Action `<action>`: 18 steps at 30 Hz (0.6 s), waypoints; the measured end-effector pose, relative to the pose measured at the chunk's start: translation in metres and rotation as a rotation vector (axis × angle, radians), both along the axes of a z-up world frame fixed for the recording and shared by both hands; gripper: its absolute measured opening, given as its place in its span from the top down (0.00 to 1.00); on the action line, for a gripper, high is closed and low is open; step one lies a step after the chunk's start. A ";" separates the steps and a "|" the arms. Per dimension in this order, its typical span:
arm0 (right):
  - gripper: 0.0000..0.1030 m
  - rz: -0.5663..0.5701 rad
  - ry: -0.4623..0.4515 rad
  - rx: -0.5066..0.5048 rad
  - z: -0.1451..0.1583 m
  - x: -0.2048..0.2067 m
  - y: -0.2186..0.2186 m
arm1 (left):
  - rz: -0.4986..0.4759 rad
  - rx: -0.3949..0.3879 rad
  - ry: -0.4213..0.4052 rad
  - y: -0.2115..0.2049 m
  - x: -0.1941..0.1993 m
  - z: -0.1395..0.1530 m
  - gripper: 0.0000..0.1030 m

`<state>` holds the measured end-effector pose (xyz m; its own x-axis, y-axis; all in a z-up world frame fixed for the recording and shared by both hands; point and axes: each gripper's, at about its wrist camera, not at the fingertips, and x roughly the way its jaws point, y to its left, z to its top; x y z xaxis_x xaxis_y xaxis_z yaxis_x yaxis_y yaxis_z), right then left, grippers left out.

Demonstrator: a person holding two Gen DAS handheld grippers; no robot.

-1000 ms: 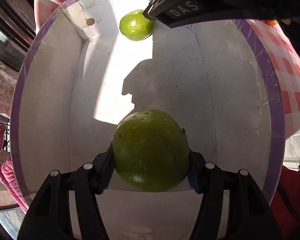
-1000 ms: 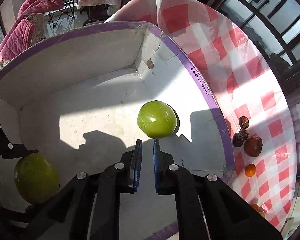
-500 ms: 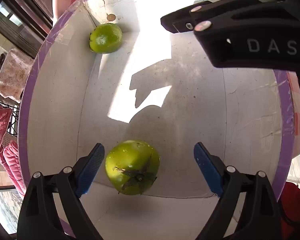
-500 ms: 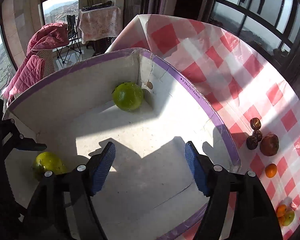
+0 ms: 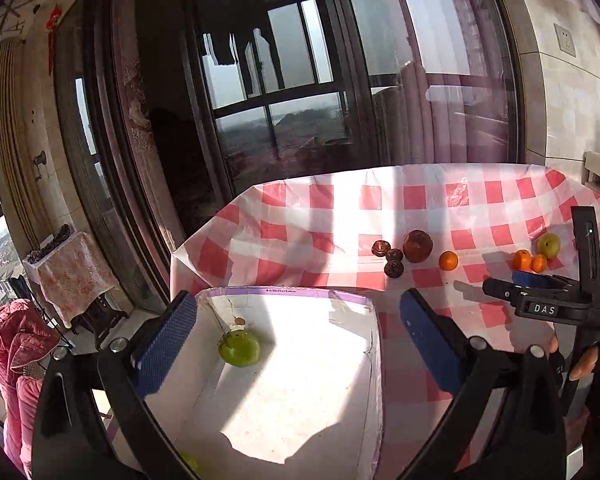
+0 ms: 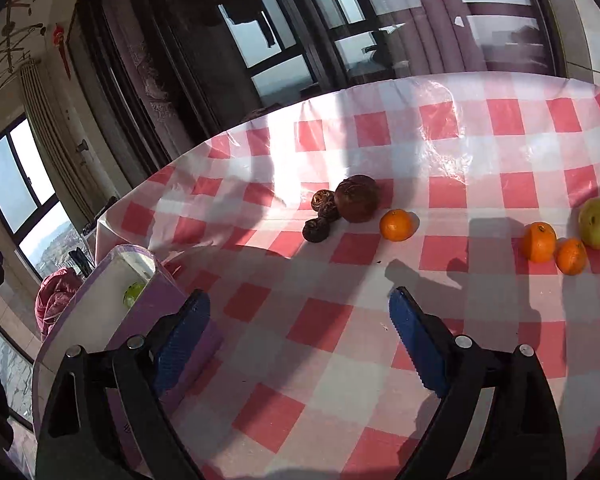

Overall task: Organize fruits
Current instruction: 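Move both grippers back over the table toward the oranges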

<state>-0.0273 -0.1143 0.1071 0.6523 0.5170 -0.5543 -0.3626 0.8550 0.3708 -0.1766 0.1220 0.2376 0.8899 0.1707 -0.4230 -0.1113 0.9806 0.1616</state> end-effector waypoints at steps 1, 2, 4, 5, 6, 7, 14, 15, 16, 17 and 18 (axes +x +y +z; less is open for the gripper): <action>0.15 -0.031 0.022 -0.010 -0.009 0.002 -0.013 | -0.068 -0.035 -0.015 -0.018 0.016 0.009 0.02; 0.15 -0.062 0.041 -0.018 -0.018 0.003 -0.025 | -0.126 -0.066 -0.023 -0.034 0.022 0.010 0.02; 0.15 -0.119 0.067 -0.034 -0.033 0.005 -0.047 | -0.241 -0.117 -0.019 -0.076 0.031 -0.002 0.02; 0.15 -0.144 0.079 -0.045 -0.038 0.006 -0.055 | -0.287 -0.132 0.001 -0.092 0.039 -0.009 0.02; 0.15 -0.168 0.090 -0.066 -0.045 0.008 -0.064 | -0.328 -0.152 0.032 -0.110 0.048 -0.028 0.02; 0.15 -0.187 0.095 -0.093 -0.049 0.008 -0.070 | -0.364 -0.177 0.062 -0.122 0.056 -0.047 0.02; 0.15 -0.327 0.112 -0.195 -0.072 0.021 -0.113 | -0.273 -0.429 0.231 -0.137 0.152 -0.160 0.02; 0.15 -0.339 0.124 -0.198 -0.075 0.025 -0.117 | -0.224 -0.447 0.249 -0.136 0.164 -0.171 0.02; 0.15 -0.346 0.143 -0.188 -0.077 0.030 -0.120 | -0.161 -0.458 0.272 -0.132 0.172 -0.179 0.02; 0.15 -0.351 0.153 -0.181 -0.077 0.034 -0.123 | -0.111 -0.478 0.283 -0.130 0.178 -0.187 0.02; 0.15 -0.357 0.151 -0.189 -0.077 0.037 -0.124 | -0.074 -0.507 0.287 -0.126 0.180 -0.193 0.02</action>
<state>0.0098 -0.2379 0.0302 0.6761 0.1539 -0.7205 0.0147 0.9749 0.2221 0.0035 -0.0042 0.0448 0.7293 -0.1747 -0.6615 -0.0604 0.9466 -0.3166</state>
